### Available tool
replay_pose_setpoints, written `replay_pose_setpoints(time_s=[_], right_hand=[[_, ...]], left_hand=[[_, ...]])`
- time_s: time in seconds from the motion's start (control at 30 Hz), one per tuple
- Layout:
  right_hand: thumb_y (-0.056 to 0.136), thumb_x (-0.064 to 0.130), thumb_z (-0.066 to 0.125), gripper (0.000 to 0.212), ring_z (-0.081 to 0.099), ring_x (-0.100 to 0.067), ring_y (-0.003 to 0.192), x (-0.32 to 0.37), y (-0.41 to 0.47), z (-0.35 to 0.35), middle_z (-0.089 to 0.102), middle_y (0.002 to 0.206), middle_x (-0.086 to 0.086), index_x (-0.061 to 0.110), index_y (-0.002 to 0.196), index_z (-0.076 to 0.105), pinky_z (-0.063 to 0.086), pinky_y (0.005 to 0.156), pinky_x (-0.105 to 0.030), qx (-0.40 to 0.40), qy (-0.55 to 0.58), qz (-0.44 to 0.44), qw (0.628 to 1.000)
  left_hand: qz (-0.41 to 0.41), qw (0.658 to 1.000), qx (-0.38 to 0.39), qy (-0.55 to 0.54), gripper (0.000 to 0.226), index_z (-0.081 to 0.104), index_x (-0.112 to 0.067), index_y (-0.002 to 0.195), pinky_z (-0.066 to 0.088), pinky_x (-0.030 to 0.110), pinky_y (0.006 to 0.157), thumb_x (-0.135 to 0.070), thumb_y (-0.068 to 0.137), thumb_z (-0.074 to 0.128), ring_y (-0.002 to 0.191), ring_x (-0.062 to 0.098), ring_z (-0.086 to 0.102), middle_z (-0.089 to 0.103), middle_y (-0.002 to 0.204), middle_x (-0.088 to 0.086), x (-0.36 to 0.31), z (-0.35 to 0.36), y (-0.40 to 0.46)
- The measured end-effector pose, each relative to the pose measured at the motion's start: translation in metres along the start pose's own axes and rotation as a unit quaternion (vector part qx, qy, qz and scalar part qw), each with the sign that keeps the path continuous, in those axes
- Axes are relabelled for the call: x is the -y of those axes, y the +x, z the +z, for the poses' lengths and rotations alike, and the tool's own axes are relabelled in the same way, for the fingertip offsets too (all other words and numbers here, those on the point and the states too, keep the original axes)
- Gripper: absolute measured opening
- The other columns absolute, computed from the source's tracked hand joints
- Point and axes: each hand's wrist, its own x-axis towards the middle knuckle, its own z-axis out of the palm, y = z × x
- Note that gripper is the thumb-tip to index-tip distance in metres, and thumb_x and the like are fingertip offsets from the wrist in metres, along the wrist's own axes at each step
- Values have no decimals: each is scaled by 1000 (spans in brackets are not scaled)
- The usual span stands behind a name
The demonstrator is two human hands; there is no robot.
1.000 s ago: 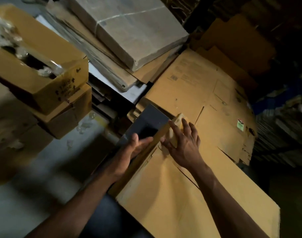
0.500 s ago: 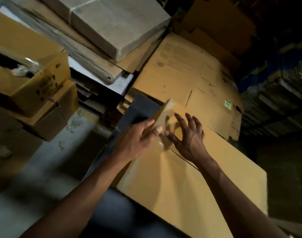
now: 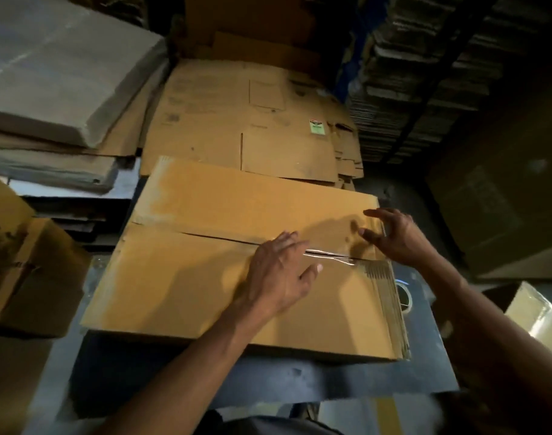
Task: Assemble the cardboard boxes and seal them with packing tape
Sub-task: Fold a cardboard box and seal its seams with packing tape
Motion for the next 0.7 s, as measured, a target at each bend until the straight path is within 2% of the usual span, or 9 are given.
replay_pose_setpoints(time_s=[0.1, 0.2, 0.3, 0.37, 0.47, 0.53, 0.63, 0.7], right_hand=[[90, 60, 67, 62, 55, -28, 129, -51, 31, -17, 54, 144, -5, 34, 144, 51, 52, 102, -52, -7, 69, -14, 997], [92, 57, 68, 69, 52, -21, 128, -65, 52, -15, 51, 142, 1, 31, 151, 44, 50, 101, -44, 18, 125, -76, 989], [95, 52, 67, 70, 47, -30, 137, -65, 67, -7, 42, 154, -9, 30, 154, 37, 48, 106, -50, 54, 162, -107, 980], [97, 45, 67, 66, 43, -34, 141, -69, 73, -2, 37, 158, -13, 28, 154, 38, 45, 111, -49, 48, 163, -93, 981], [97, 40, 67, 62, 50, -34, 135, -78, 75, -4, 44, 152, -14, 26, 152, 42, 49, 107, -50, 48, 183, -96, 977], [93, 42, 73, 68, 49, -32, 136, -88, 73, -7, 46, 151, -11, 27, 152, 41, 49, 108, -53, 57, 193, -95, 975], [84, 56, 77, 79, 39, -36, 143, -101, 70, -2, 45, 152, -9, 35, 152, 42, 42, 112, -56, 52, 172, -97, 979], [88, 51, 75, 73, 36, -39, 141, -103, 64, 1, 46, 148, -15, 32, 152, 44, 36, 114, -50, 36, 149, -107, 982]], left_hand=[[-61, 996, -27, 58, 69, 39, -29, 157, 20, 41, 126, -69, 100, 37, 157, 19, 19, 27, 170, 3, -41, 40, -18], [-105, 991, -19, 76, 85, 28, -28, 162, 9, 45, 127, -81, 95, 25, 160, 20, -1, 6, 174, 5, -94, 77, -33], [-104, 987, 16, 119, 104, 15, -21, 165, 1, 48, 126, -90, 88, 22, 159, 21, -12, -8, 173, 6, -141, 111, -25], [-96, 983, 29, 152, 106, 7, -17, 166, 0, 51, 126, -87, 89, 26, 159, 25, -12, -12, 173, 9, -165, 132, -12], [-102, 975, 34, 197, 101, 2, -12, 166, 0, 55, 126, -71, 94, 44, 159, 30, -12, -13, 172, 13, -183, 153, 6], [-107, 965, 30, 238, 103, 4, -13, 165, 3, 58, 126, -64, 91, 55, 160, 31, -9, -10, 172, 15, -181, 158, 8], [-114, 961, 16, 250, 100, 5, -18, 166, 1, 59, 126, -58, 91, 58, 160, 28, -10, -10, 173, 11, -163, 149, -5], [-120, 961, 15, 248, 101, 2, -20, 165, -2, 58, 127, -60, 92, 58, 159, 26, -13, -14, 172, 9, -146, 136, -14]])
